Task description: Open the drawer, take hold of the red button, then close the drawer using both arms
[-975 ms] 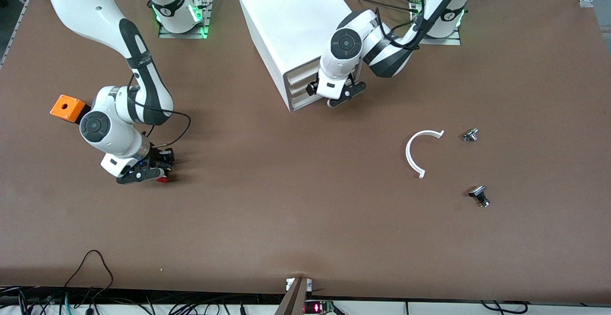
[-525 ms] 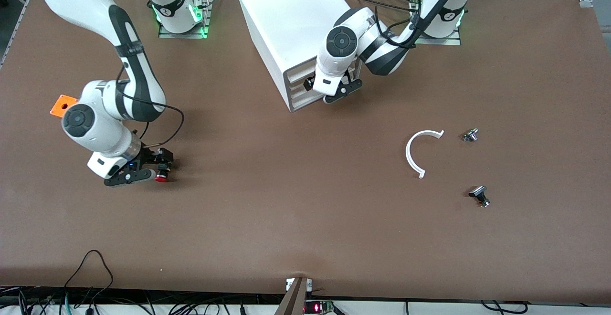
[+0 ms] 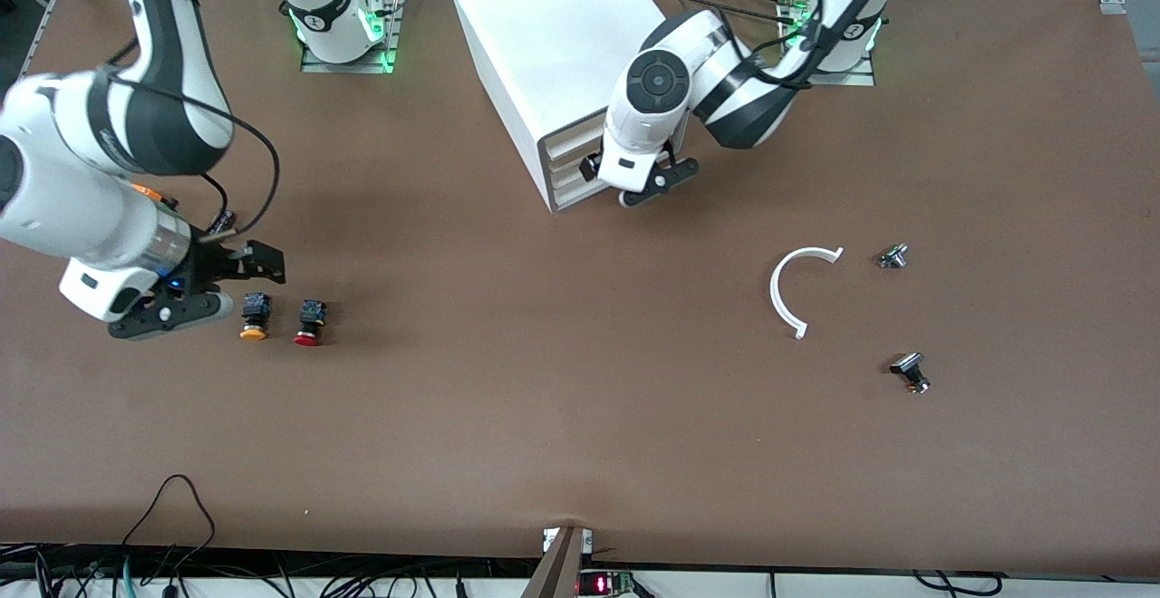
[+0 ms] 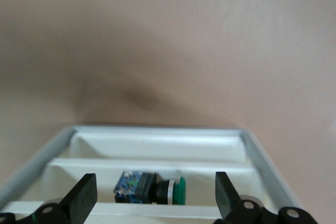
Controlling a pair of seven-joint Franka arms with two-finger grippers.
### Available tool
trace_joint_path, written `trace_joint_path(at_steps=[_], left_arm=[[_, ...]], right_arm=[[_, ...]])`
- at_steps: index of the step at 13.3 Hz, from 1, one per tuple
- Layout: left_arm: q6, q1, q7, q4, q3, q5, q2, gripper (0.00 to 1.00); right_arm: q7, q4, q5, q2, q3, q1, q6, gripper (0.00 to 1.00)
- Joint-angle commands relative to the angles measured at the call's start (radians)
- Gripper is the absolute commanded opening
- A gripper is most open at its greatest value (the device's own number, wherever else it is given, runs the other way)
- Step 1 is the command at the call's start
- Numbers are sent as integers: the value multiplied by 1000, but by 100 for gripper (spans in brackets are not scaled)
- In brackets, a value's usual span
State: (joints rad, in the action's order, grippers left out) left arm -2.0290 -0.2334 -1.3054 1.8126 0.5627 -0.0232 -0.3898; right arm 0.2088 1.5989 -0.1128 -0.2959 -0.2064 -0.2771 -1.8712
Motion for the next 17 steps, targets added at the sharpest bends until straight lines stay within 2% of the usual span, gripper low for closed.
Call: trace_joint_path(at_steps=[1,3,5,7,8,10,11,12,14,17], left_arm=[[149,63,60,-126,17,71,5,99],[257,123,159,-209,16,78,5,99],[375,190,305,-272,16,80,8,99],[452,264,488,-331,16,81,8,99],[487,293,574,-354,16,81,14,99],[548,377,719,-394,22,81,31,99],[575,416,780,-416,20,81,40,99],[596,452,851,-439,22,80,45,99],[642,526,1024,-437,28,66,71,99],[679,548,1127,-443,9,80,120,99]], right_arm=[[-96,4,12,90,8,-2,107,100],[-185,-20,70,136,25,-14,186,100],[-267,-68,79,156,27,-22,269,100],[-310,-71,79,205,36,-1,313,100],[-351,-66,76,225,83,39,326,100],[-423,-71,81,238,241,189,383,100],[-416,-71,85,253,301,260,386,100],[-413,-73,97,256,326,291,386,100],[-413,-66,107,287,322,292,389,100],[-416,-21,119,331,323,300,348,100]])
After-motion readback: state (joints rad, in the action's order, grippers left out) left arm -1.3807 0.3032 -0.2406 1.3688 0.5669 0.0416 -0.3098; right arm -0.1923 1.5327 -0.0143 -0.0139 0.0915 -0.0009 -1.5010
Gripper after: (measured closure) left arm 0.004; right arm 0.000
